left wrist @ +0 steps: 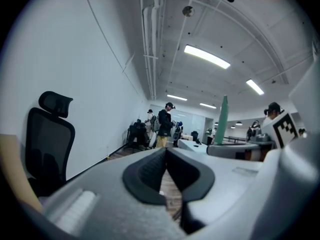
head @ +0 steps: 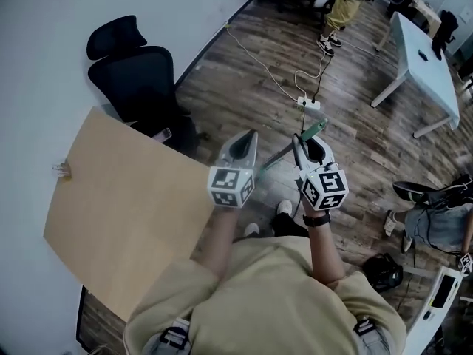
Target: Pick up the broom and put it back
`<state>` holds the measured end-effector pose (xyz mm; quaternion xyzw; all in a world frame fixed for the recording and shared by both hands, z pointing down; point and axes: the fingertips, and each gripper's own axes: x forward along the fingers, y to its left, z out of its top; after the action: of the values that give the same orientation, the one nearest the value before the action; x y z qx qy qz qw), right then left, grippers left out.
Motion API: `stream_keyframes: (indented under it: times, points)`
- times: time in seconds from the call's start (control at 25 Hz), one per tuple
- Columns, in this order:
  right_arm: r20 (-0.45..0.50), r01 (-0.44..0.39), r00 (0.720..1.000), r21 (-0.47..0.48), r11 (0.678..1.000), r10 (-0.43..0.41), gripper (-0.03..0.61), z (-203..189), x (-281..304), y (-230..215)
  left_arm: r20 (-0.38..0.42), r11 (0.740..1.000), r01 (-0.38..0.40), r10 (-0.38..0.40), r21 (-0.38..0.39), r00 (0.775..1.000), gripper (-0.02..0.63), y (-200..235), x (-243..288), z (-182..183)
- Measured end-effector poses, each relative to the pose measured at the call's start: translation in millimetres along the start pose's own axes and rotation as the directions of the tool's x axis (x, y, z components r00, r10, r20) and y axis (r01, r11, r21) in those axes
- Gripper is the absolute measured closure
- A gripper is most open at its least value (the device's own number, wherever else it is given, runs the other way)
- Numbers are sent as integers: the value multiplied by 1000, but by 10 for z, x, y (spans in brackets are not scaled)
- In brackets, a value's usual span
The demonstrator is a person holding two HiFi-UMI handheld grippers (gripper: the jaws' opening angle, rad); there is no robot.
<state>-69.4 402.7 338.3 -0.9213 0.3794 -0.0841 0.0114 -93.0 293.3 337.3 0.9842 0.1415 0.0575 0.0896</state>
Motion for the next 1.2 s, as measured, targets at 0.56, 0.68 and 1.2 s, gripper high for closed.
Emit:
stream_keyframes:
  times: [0.56, 0.68, 1.2]
  points:
    - [26, -278, 960, -40, 960, 279, 486, 470, 1841, -1395, 38, 974, -218, 216, 59, 976, 611, 562, 2169, 321]
    - [47, -325, 944, -41, 945, 326, 484, 550, 2126, -1638, 38, 963, -252, 249, 93, 968, 611, 590, 2517, 390]
    - [-25, -386, 922, 5, 922, 386, 486, 403, 3855, -2047, -27, 942, -333, 334, 34, 942, 611, 1854, 3502, 331]
